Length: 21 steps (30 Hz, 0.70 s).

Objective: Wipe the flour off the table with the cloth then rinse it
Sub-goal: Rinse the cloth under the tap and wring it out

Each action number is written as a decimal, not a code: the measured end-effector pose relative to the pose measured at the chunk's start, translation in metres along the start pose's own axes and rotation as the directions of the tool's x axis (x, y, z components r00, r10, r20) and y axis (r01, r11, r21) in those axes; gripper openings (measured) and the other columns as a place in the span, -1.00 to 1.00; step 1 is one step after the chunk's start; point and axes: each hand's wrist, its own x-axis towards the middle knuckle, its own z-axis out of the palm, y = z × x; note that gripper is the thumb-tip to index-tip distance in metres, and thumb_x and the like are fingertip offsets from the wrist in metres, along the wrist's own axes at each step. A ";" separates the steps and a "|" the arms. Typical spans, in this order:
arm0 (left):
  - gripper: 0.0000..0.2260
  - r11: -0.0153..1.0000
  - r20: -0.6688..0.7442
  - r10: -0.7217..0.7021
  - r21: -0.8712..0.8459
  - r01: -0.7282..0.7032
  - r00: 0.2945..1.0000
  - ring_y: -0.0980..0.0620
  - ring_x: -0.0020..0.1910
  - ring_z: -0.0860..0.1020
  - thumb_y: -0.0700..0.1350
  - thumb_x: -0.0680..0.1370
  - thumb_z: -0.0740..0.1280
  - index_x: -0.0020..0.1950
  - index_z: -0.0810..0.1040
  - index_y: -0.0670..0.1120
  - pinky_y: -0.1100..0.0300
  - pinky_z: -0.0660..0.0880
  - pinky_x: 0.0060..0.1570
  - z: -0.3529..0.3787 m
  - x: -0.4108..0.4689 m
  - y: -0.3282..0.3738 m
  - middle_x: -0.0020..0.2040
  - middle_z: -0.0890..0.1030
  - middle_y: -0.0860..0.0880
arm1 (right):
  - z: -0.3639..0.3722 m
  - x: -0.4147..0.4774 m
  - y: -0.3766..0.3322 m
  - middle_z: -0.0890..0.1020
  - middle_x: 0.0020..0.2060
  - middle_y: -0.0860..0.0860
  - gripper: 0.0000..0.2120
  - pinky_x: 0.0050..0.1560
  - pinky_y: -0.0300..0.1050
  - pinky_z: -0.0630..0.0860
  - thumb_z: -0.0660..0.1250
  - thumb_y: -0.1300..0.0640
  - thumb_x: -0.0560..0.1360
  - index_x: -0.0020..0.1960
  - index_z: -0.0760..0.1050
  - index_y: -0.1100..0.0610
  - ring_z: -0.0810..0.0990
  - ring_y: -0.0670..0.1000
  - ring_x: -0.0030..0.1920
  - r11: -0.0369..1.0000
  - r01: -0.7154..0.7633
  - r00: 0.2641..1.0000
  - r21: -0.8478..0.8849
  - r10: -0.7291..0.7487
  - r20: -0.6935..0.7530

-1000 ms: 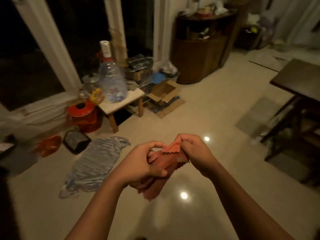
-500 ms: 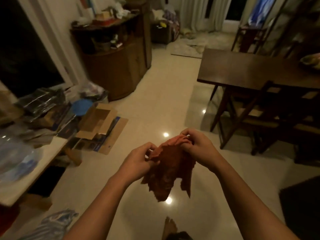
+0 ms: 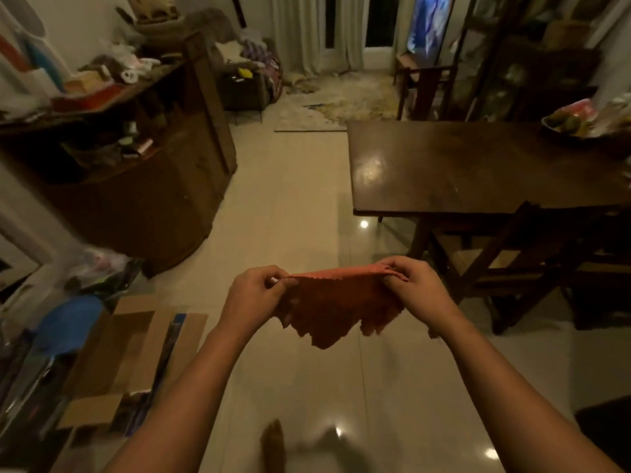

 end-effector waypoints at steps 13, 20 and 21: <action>-0.98 0.909 0.454 0.193 0.251 -0.332 0.870 0.00 -0.36 0.61 -0.15 0.48 0.49 -0.13 0.68 -0.05 0.22 0.51 -0.30 0.031 0.405 0.038 -0.32 0.63 -0.01 | 0.064 0.269 0.038 0.71 -0.23 -0.07 -0.87 -0.09 -0.01 0.62 0.37 0.14 0.51 -0.07 0.70 0.02 0.66 -0.09 -0.20 0.959 -0.282 0.943 -0.035 0.271 -0.194; -0.91 0.786 0.626 0.131 0.406 -0.465 0.769 0.05 -0.24 0.66 -0.06 0.51 0.46 -0.05 0.69 -0.06 0.20 0.59 -0.17 0.106 0.590 0.046 -0.20 0.68 -0.02 | 0.076 0.418 0.108 0.70 -0.21 -0.03 -0.83 -0.28 -0.29 0.51 0.32 0.14 0.56 0.00 0.70 0.06 0.64 -0.11 -0.24 0.928 -0.361 0.921 0.095 0.371 -0.117; -0.92 0.771 0.654 0.096 0.428 -0.471 0.751 0.06 -0.25 0.66 -0.06 0.52 0.45 -0.07 0.69 -0.05 0.21 0.60 -0.17 0.120 0.612 0.044 -0.21 0.68 -0.02 | 0.075 0.434 0.122 0.70 -0.23 -0.04 -0.82 -0.26 -0.23 0.56 0.31 0.11 0.58 -0.03 0.69 0.08 0.63 -0.13 -0.28 0.910 -0.393 0.911 0.134 0.405 -0.081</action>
